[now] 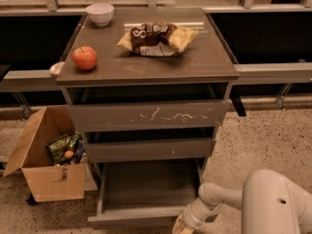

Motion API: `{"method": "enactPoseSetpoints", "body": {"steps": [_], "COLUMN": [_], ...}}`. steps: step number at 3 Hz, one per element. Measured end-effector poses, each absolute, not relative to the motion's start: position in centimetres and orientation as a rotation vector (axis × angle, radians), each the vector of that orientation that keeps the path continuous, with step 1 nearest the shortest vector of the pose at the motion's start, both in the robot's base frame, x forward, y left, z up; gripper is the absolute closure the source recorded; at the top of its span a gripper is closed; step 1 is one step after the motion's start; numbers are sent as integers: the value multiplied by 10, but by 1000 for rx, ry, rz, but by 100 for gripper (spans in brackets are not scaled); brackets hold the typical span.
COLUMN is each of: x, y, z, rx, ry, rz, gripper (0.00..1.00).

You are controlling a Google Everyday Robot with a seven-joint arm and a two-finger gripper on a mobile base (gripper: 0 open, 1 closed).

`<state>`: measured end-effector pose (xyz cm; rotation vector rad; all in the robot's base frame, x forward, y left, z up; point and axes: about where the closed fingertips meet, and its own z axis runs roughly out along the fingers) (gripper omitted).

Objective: Close bottom drawer

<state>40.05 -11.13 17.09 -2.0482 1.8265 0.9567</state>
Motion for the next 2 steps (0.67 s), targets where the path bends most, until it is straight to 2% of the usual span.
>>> {"method": "enactPoseSetpoints", "body": {"steps": [2], "x": [400], "y": [-111], "z": [171], "rx": [-2048], "ry": [1826], "rz": [957], "gripper": [29]}}
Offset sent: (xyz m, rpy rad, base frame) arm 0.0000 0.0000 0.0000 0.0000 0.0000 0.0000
